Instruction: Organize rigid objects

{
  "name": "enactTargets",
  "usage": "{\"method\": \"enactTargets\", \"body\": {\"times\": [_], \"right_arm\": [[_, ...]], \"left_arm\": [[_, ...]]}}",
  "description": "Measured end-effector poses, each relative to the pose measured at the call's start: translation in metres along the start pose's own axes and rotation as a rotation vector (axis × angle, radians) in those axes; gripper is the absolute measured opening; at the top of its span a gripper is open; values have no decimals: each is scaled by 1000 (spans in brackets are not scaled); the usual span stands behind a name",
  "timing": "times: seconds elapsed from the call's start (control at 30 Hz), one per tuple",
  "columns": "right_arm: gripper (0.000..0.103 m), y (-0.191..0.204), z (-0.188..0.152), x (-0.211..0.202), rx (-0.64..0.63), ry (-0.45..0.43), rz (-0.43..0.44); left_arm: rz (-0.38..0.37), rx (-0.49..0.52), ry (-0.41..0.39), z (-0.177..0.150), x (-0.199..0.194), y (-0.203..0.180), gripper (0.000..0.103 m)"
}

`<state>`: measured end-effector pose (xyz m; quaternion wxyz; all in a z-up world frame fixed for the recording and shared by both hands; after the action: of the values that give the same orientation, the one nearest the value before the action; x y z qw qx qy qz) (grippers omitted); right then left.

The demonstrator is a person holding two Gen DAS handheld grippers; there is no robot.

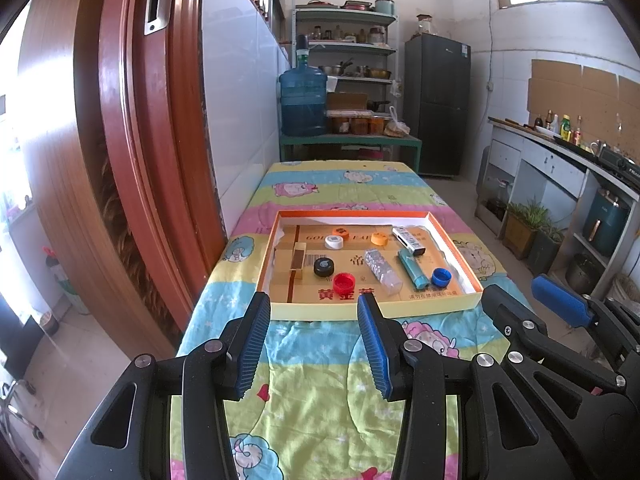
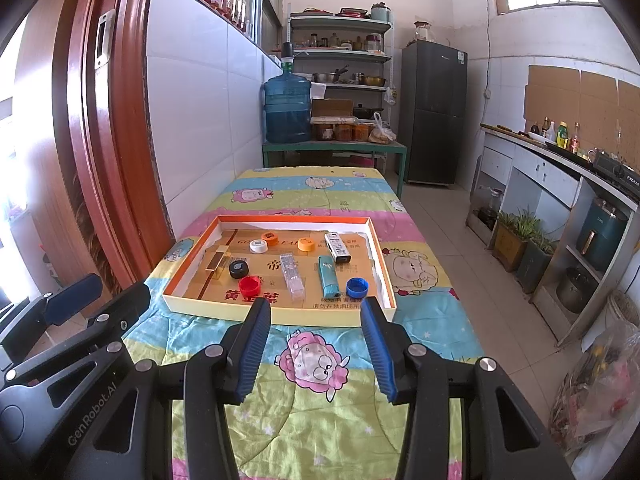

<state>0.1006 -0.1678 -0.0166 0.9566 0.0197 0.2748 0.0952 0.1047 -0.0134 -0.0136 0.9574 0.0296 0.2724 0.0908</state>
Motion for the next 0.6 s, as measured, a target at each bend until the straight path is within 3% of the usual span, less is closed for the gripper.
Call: {"method": "enactTargets", "body": {"times": [0.6], "right_arm": [[47, 1, -6, 4, 5, 3, 10]], "left_arm": [[-3, 3, 5, -5, 3, -1, 47]]}}
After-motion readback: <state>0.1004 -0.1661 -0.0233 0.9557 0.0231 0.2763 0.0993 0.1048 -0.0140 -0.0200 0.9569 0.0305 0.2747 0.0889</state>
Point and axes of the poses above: each gripper's, at about its wrist camera, not at the fingertips, and x roughly the way its jaws point, y to its left, z to its top, the point moved 9 cm from there along x, roughly the way its jaws point, and after that the axes turned 11 degrees about z, right-handed, at the moved point
